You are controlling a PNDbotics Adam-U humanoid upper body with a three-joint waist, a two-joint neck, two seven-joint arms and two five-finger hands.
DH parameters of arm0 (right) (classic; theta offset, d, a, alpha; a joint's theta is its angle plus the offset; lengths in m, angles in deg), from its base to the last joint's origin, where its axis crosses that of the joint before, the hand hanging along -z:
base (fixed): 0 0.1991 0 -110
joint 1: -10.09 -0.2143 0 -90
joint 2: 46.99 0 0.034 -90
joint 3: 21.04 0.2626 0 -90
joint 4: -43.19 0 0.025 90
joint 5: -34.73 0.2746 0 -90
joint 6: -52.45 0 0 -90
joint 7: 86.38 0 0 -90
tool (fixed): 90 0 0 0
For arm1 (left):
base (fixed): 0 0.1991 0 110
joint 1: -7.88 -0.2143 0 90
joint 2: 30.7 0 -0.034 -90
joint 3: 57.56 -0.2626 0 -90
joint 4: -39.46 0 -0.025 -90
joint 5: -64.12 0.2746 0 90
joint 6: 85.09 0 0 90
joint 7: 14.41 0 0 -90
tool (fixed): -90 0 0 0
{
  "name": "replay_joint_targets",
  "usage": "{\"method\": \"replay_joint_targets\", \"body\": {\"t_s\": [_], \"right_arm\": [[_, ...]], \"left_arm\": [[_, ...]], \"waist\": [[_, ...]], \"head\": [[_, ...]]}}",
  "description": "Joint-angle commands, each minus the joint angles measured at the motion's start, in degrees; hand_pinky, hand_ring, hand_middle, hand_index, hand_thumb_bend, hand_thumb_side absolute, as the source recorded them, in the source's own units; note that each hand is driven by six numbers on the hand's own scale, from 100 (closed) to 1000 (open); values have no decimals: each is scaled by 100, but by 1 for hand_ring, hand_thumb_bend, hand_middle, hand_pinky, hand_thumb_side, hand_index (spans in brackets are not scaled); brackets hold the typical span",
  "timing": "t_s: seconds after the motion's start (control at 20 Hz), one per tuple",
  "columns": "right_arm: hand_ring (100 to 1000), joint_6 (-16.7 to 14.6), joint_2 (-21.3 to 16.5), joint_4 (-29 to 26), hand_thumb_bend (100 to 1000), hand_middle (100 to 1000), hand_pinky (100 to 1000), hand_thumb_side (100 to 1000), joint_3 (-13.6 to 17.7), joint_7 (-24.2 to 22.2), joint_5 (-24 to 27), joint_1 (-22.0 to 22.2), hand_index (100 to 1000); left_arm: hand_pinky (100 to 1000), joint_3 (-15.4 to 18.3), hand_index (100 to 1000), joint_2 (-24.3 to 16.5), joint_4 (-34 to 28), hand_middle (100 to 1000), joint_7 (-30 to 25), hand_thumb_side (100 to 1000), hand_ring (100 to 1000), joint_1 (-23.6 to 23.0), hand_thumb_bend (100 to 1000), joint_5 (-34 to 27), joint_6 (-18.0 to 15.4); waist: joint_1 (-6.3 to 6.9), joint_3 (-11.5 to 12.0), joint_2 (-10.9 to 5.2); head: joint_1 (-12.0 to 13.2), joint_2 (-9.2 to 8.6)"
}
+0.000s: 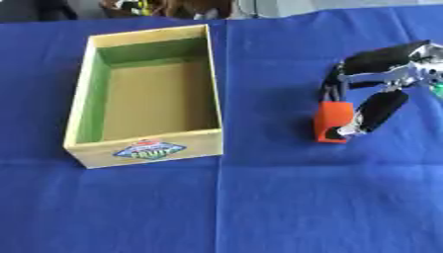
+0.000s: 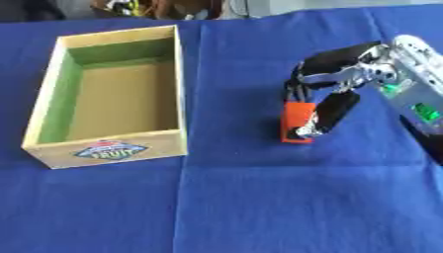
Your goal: Pick up objects on the table and place them in the box.
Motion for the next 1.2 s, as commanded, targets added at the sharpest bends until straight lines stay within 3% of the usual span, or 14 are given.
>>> {"method": "replay_joint_targets", "body": {"t_s": [0.05, 0.6, 0.95, 1.2], "right_arm": [[738, 67, -129, -6, 465, 659, 694, 695, 107, 8, -166, -31, 845], [732, 25, -161, -55, 481, 643, 675, 726, 26, 8, -378, 55, 833], [611, 69, -158, -194, 474, 485, 582, 690, 64, 78, -599, 24, 682], [574, 144, -142, -240, 443, 451, 533, 633, 34, 331, -827, 29, 621]], "left_arm": [[692, -10, 823, -55, -106, 744, -42, 1000, 713, 34, 100, 4, -14], [690, -6, 816, -39, -106, 738, -92, 1000, 709, 44, 100, -4, -62], [689, -8, 814, -25, -106, 737, -116, 1000, 708, 38, 100, -2, -56], [687, -15, 813, -14, -106, 735, -131, 1000, 705, 45, 100, -1, -59]], "waist": [[-4, 4, -95], [-3, 0, -75], [-8, -7, -66], [-13, -4, -63]], "head": [[-29, -56], [-95, -72], [-109, -85], [-130, -104]]}}
